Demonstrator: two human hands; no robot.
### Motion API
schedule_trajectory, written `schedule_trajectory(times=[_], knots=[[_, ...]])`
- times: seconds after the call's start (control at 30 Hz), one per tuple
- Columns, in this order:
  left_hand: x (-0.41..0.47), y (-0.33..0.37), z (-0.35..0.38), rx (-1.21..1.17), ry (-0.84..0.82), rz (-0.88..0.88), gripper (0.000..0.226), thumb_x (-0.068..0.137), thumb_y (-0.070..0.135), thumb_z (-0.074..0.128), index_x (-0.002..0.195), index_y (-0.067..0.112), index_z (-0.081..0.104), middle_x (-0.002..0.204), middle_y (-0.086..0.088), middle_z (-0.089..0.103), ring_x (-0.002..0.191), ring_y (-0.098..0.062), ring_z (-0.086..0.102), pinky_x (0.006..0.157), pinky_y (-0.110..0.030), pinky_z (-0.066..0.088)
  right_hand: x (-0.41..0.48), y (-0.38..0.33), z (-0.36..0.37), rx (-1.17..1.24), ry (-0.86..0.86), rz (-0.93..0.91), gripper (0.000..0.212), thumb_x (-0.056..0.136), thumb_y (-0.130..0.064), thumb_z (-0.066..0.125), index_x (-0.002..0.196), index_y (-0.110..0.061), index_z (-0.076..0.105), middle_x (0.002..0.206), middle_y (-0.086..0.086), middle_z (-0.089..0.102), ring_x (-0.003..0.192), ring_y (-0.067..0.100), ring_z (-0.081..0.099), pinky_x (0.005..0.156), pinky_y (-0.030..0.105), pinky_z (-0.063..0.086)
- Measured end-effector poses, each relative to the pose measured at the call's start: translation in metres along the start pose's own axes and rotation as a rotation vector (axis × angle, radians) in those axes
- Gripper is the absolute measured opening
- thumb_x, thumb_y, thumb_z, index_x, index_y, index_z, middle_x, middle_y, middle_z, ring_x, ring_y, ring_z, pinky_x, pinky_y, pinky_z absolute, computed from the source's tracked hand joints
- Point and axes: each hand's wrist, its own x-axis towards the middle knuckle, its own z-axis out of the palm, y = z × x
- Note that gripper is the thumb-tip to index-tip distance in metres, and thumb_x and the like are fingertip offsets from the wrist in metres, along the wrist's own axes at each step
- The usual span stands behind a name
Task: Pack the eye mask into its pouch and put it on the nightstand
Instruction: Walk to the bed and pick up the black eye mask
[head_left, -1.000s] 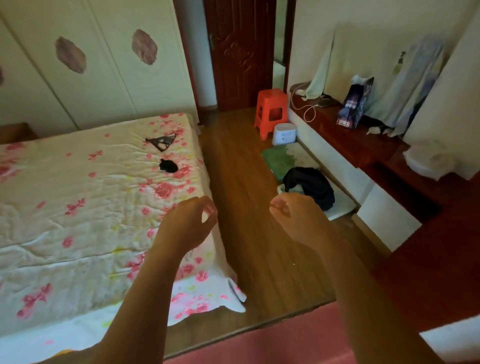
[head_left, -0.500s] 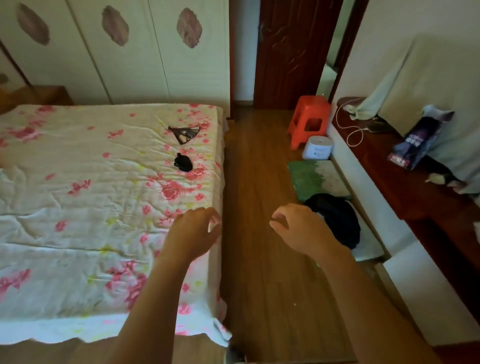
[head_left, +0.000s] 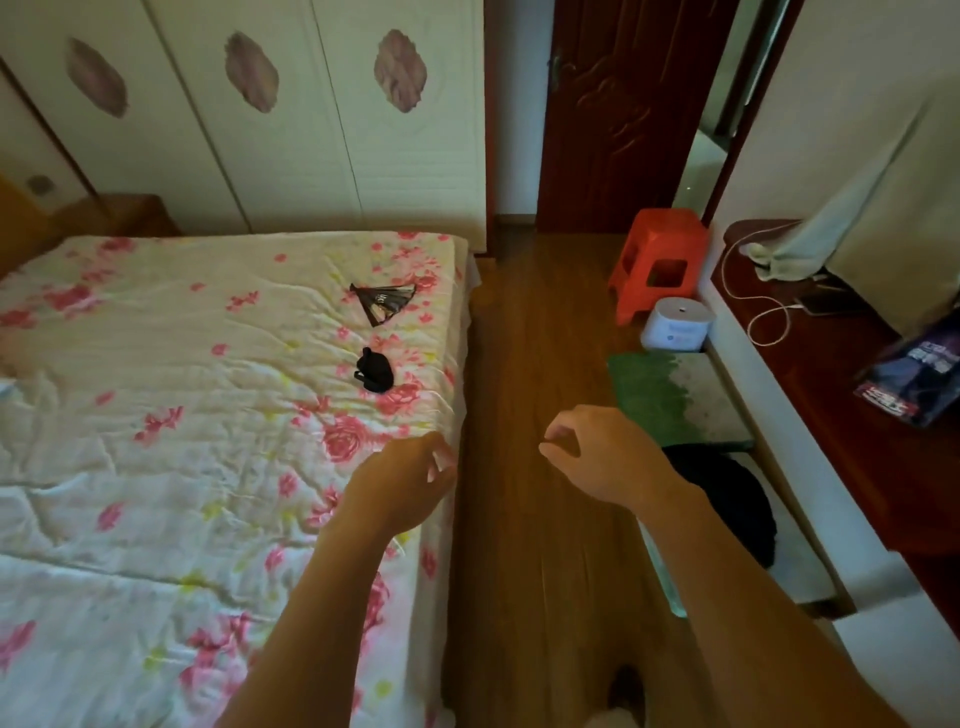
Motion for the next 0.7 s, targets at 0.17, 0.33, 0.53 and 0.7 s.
schedule_trajectory(times=[0.17,0.33,0.53,0.7], knots=[[0.077,0.007,-0.010,0.025,0.111,-0.098,0.017,0.096,0.032,0.058,0.105,0.022,0.068,0.097,0.005,0.073,0.088,-0.015,0.068,0.079,-0.035,0.057,0.099,0.041,-0.015,0.061,-0.020,-0.060,0.030,0.092,-0.053,0.054,0.112,-0.032,0.063,0.117,-0.010,0.066,0.101,0.010,0.062,0.090,0.028,0.054],[0.148,0.030,-0.020,0.027,0.102,-0.230,0.018,0.095,0.035,0.057,0.104,0.024,0.068,0.097,0.007,0.072,0.088,-0.014,0.068,0.082,-0.042,0.059,0.185,0.067,-0.043,0.056,-0.144,-0.197,0.030,0.091,-0.051,0.058,0.112,-0.030,0.064,0.118,-0.011,0.066,0.095,0.006,0.058,0.082,0.020,0.049],[0.209,0.044,-0.043,0.005,0.212,-0.344,0.022,0.095,0.038,0.055,0.108,0.025,0.067,0.103,0.007,0.073,0.088,-0.014,0.068,0.079,-0.040,0.059,0.296,0.080,-0.091,0.089,-0.122,-0.350,0.023,0.092,-0.043,0.061,0.109,-0.028,0.066,0.110,-0.010,0.069,0.086,0.004,0.057,0.072,0.019,0.048],[0.237,0.014,-0.045,-0.040,0.252,-0.479,0.017,0.094,0.033,0.056,0.102,0.024,0.068,0.099,0.008,0.072,0.088,-0.014,0.069,0.079,-0.043,0.060,0.357,0.053,-0.058,0.058,-0.249,-0.527,0.033,0.091,-0.046,0.060,0.117,-0.026,0.064,0.103,-0.008,0.066,0.088,0.006,0.062,0.077,0.027,0.056]])
